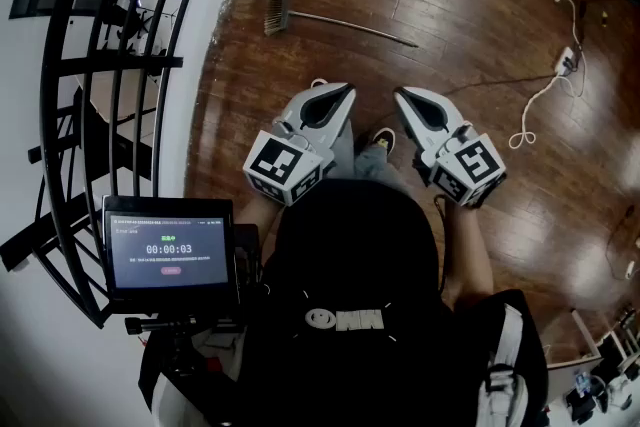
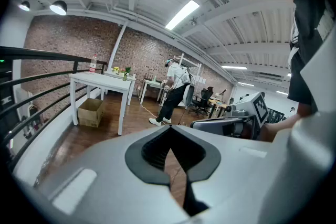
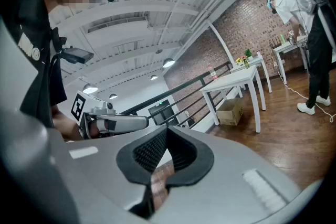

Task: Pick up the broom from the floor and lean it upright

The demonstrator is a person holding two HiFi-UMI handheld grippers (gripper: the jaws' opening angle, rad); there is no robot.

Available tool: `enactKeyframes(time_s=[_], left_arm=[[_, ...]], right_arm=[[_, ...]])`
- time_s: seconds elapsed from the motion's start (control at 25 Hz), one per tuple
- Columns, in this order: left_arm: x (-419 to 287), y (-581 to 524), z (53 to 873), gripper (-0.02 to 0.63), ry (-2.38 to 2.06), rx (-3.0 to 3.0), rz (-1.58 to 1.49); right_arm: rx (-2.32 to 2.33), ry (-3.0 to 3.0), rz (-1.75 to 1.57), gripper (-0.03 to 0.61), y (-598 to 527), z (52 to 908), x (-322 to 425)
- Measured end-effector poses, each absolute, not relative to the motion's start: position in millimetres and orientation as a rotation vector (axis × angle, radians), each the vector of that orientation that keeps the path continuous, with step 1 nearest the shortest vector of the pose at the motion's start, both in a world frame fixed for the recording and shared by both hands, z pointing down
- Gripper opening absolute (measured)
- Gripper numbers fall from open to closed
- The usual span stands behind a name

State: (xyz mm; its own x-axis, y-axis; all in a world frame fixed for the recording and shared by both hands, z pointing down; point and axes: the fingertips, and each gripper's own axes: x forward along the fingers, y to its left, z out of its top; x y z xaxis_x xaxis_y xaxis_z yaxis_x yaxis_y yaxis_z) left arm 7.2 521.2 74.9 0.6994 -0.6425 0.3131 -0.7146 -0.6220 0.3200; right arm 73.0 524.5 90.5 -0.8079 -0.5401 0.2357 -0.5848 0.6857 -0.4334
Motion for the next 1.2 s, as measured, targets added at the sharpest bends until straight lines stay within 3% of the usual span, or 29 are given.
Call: enactKeyframes(time_s=[0.88, 1.2], left_arm=[[-148.2, 385.0, 141.5, 0.017, -0.965, 2.436, 0.256], [-123.6, 382.6, 147.4, 0.018, -0.851, 2.513, 0.329]], right_arm=[[0.936, -2.573, 0.767, 0.003, 404.3, 118.6, -44.0], [1.017, -2.554, 0.706, 0.003, 392.7, 119.1, -34.1]])
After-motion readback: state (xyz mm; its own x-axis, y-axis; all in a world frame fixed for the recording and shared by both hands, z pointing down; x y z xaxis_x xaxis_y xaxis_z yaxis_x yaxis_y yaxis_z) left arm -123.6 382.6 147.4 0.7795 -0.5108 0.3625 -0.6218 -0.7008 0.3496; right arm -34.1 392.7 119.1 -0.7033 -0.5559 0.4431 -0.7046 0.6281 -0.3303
